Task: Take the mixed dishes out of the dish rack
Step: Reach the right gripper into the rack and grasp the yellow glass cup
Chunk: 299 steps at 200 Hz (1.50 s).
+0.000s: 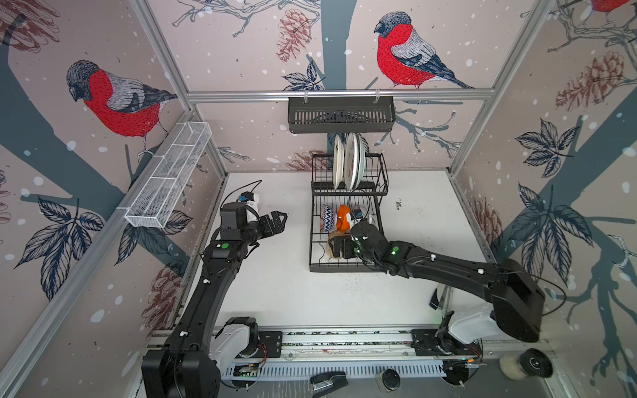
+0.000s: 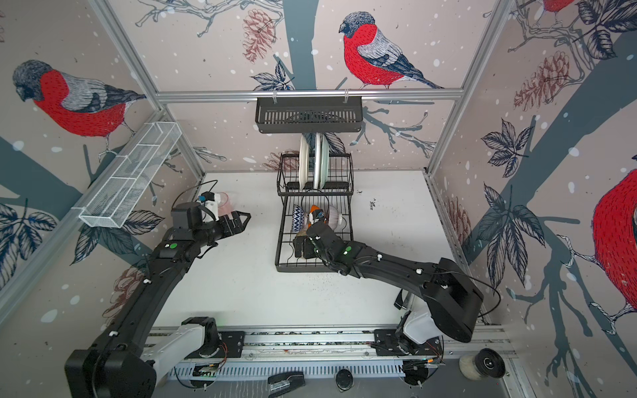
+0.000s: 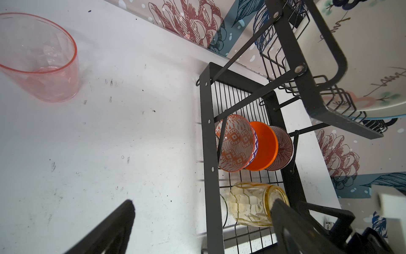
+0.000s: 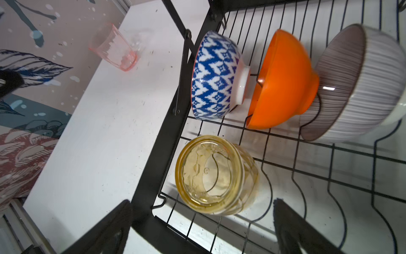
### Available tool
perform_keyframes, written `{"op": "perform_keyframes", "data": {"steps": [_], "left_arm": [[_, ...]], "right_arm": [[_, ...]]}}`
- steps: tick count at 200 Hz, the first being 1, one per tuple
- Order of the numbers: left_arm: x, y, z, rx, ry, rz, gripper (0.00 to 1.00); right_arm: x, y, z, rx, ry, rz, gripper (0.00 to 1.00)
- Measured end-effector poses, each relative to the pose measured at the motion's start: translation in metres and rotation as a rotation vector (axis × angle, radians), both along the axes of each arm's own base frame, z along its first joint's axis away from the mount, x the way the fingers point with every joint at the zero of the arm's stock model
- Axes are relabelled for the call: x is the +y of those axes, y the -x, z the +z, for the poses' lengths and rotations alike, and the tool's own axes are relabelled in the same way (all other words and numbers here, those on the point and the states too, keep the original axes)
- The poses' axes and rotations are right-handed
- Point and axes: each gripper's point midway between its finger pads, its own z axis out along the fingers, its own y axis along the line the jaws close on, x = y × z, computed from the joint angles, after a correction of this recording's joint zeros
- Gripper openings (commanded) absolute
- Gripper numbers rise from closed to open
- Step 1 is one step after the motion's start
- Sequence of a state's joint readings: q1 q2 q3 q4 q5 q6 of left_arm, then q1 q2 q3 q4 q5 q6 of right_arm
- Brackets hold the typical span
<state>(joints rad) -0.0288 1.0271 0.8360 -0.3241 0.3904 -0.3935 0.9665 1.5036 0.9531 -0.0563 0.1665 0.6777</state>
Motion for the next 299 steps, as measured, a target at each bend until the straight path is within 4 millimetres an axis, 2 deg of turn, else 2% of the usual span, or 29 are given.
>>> {"op": "perform_keyframes", "data": {"steps": [41,80,146,171,243,265,299], "left_arm": [[-0.003,0.005,-0.005,0.010,0.013,-0.013,0.97],[-0.004,0.005,-0.006,0.014,0.018,-0.020,0.97],[-0.008,0.007,-0.011,0.041,0.049,-0.037,0.97],[-0.010,0.008,-0.012,0.046,0.060,-0.042,0.97],[-0.011,0.008,-0.012,0.047,0.066,-0.043,0.97],[-0.011,0.008,-0.012,0.052,0.074,-0.043,0.97],[-0.015,0.017,-0.011,0.010,0.106,-0.057,0.97]], "right_arm": [[0.016,-0.001,-0.017,0.018,0.067,0.005,1.00],[0.019,-0.008,-0.035,0.042,0.123,-0.036,0.98],[0.025,-0.025,-0.045,0.021,0.175,-0.094,0.96],[0.023,-0.030,-0.049,0.020,0.198,-0.125,0.85],[0.019,-0.035,-0.053,0.005,0.230,-0.156,0.74],[0.018,-0.035,-0.053,0.005,0.228,-0.158,0.67],[0.012,-0.031,-0.052,0.020,0.210,-0.163,0.67]]}}
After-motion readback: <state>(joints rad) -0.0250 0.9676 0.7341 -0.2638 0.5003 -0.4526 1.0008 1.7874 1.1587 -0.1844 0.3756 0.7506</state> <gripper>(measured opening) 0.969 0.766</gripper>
